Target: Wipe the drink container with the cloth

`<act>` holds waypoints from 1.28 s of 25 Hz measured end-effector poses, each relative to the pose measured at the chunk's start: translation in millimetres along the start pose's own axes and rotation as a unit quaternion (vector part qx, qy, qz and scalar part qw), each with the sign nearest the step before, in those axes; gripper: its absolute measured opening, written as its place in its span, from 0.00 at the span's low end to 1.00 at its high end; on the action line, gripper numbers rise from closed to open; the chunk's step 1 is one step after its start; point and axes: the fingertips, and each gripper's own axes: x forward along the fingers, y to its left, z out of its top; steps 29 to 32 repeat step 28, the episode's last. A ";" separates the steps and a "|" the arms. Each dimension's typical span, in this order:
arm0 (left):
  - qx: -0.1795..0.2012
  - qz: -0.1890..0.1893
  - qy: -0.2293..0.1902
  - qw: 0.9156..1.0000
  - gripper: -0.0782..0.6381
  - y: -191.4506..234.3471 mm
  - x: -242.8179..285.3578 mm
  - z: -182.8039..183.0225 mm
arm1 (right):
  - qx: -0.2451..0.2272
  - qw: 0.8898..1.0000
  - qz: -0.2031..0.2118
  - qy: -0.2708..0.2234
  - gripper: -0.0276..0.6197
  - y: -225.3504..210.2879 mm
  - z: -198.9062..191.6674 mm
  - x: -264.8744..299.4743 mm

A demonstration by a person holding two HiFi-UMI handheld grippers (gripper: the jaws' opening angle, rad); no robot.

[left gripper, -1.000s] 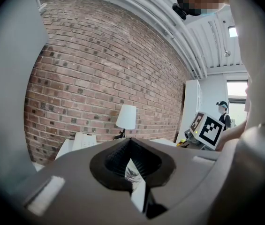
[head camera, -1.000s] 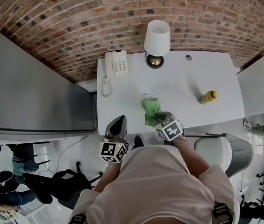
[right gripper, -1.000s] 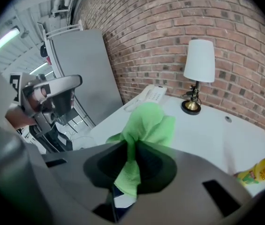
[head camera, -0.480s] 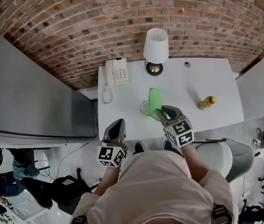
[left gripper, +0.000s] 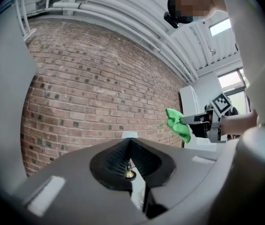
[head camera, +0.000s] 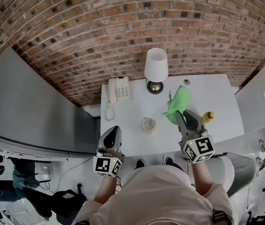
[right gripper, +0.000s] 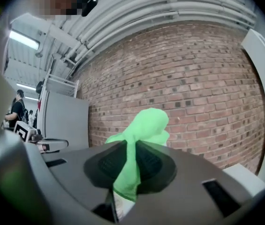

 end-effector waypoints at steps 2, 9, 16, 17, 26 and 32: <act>0.021 0.009 -0.016 1.000 0.12 4.4 -0.8 18.2 | 0.004 1.000 -0.009 -0.013 0.14 -3.8 11.6 -5.6; 0.032 0.035 -0.065 0.997 0.12 19.9 -7.2 58.6 | -0.036 0.999 -0.022 -0.022 0.14 -4.0 26.6 -13.2; 0.037 0.059 -0.071 0.995 0.12 26.2 -4.0 71.1 | -0.058 0.997 -0.030 -0.035 0.14 -3.2 37.2 -10.5; 0.038 0.059 -0.070 0.995 0.12 26.6 -2.9 70.1 | -0.054 0.997 -0.028 -0.037 0.14 -2.6 38.2 -9.7; 0.051 0.050 -0.061 0.996 0.12 29.1 6.7 67.8 | -0.044 0.998 -0.038 -0.035 0.14 -2.3 33.8 -4.5; 0.049 0.046 -0.059 0.996 0.12 29.1 7.9 67.2 | -0.040 0.998 -0.042 -0.034 0.14 -2.6 31.6 -3.3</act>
